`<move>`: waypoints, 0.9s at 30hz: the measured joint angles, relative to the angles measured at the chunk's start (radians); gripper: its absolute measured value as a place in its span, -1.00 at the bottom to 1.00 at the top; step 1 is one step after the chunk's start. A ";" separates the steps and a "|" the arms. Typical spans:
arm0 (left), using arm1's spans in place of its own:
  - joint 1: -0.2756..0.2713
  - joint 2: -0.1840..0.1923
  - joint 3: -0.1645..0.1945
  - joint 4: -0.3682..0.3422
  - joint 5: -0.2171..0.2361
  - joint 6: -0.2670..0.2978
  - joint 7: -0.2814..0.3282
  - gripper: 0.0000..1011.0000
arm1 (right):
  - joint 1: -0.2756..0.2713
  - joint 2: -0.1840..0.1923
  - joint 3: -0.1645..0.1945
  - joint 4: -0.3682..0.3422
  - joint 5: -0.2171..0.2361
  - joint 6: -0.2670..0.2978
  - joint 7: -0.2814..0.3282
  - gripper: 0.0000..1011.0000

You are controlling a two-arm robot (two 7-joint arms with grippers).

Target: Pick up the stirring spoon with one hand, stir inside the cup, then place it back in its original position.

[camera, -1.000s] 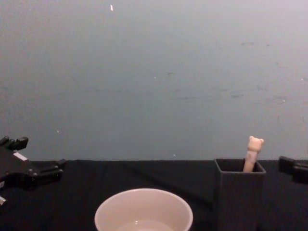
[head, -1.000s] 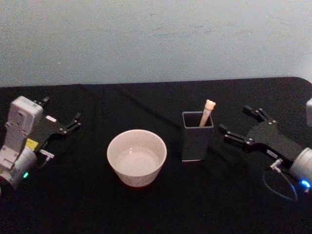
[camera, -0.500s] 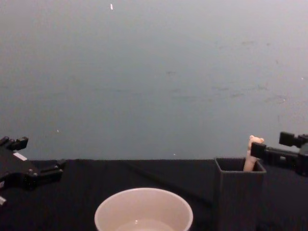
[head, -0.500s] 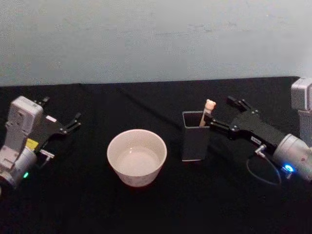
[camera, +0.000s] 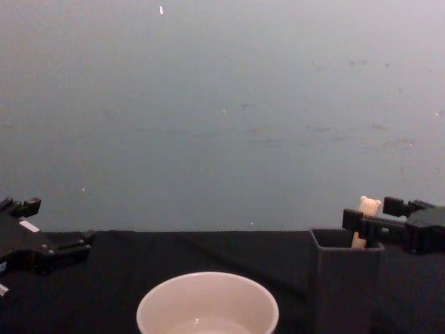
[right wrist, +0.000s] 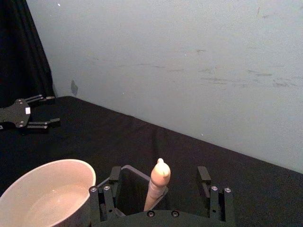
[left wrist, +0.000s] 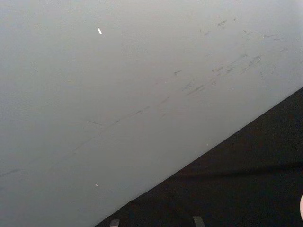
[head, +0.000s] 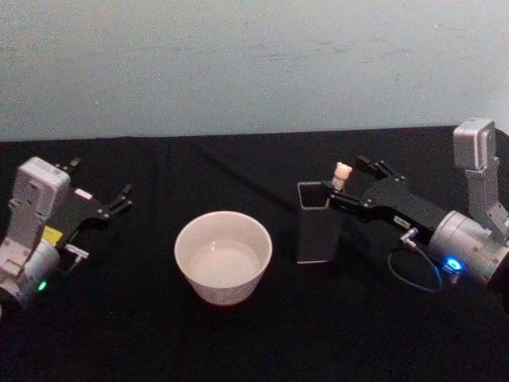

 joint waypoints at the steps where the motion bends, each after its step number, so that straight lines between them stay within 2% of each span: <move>1: 0.000 0.000 0.000 0.000 0.000 0.000 0.000 0.98 | 0.005 -0.003 -0.002 0.008 -0.002 0.001 0.002 0.98; 27: 0.000 0.000 0.000 0.000 0.000 0.000 0.000 0.98 | 0.017 -0.013 -0.005 0.030 -0.013 -0.002 0.011 0.98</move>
